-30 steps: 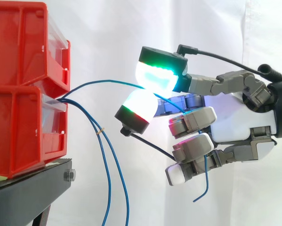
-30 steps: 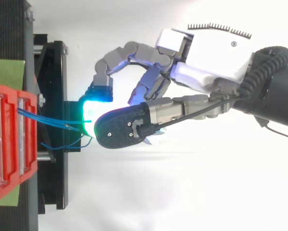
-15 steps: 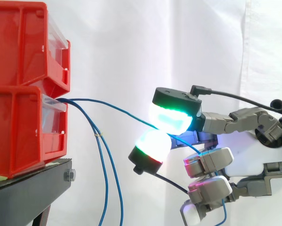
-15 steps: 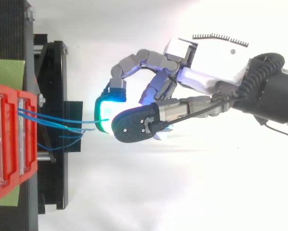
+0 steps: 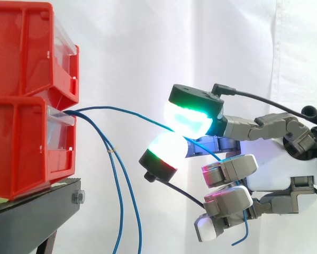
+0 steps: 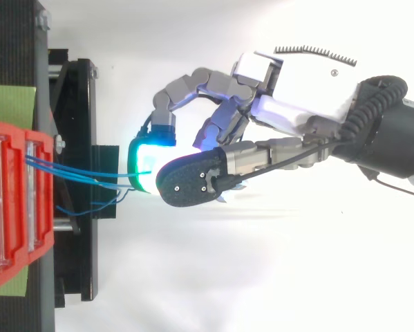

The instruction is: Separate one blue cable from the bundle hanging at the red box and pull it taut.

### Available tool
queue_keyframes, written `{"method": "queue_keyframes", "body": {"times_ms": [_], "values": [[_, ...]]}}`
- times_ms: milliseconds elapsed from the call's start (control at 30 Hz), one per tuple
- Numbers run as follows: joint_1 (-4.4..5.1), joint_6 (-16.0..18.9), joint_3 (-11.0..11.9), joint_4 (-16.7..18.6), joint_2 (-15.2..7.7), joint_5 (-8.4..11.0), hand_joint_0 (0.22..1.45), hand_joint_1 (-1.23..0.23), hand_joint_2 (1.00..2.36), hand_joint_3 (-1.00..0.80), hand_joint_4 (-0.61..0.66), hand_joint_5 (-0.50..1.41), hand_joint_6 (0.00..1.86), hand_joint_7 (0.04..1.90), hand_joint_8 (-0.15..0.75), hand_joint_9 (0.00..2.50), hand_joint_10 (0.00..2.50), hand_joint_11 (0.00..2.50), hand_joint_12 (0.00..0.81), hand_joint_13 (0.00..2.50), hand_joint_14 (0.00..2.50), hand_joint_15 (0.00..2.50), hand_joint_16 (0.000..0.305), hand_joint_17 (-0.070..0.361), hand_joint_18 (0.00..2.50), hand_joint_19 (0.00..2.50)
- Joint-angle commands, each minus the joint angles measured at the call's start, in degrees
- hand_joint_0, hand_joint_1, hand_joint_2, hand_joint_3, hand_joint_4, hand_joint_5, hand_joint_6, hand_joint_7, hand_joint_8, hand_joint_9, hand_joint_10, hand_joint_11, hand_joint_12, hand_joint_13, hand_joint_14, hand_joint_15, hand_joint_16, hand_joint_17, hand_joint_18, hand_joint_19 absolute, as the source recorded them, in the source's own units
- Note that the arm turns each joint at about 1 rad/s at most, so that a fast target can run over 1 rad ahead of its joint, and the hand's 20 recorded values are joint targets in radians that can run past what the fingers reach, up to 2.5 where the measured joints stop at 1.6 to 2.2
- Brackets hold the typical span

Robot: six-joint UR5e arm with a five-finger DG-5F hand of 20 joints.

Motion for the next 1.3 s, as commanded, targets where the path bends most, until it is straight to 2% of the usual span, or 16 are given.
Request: {"method": "queue_keyframes", "body": {"times_ms": [0, 533, 1267], "values": [[0.00, -0.01, 0.00, -0.10, 0.02, -0.05, 0.74, -0.66, 1.02, -0.25, -0.18, -0.25, 0.96, 1.09, 0.203, 1.25, 0.46, 1.54, 0.280, 1.35, 0.02, 1.30, 0.047, 0.105, 0.81, 0.69], [0.00, -0.01, 0.00, -0.10, 0.02, -0.05, 0.74, -0.66, 1.02, -0.26, -0.18, -0.25, 0.96, 1.08, 0.218, 1.25, 0.45, 1.52, 0.289, 1.35, 0.02, 1.28, 0.046, 0.103, 0.81, 0.68], [0.00, -0.01, 0.00, -0.19, -0.07, 0.03, 0.74, -0.66, 1.02, -0.27, -0.18, -0.25, 0.96, 1.10, 0.207, 1.28, 0.30, 1.57, 0.293, 1.34, 0.03, 1.24, 0.045, 0.101, 0.80, 0.68]]}}
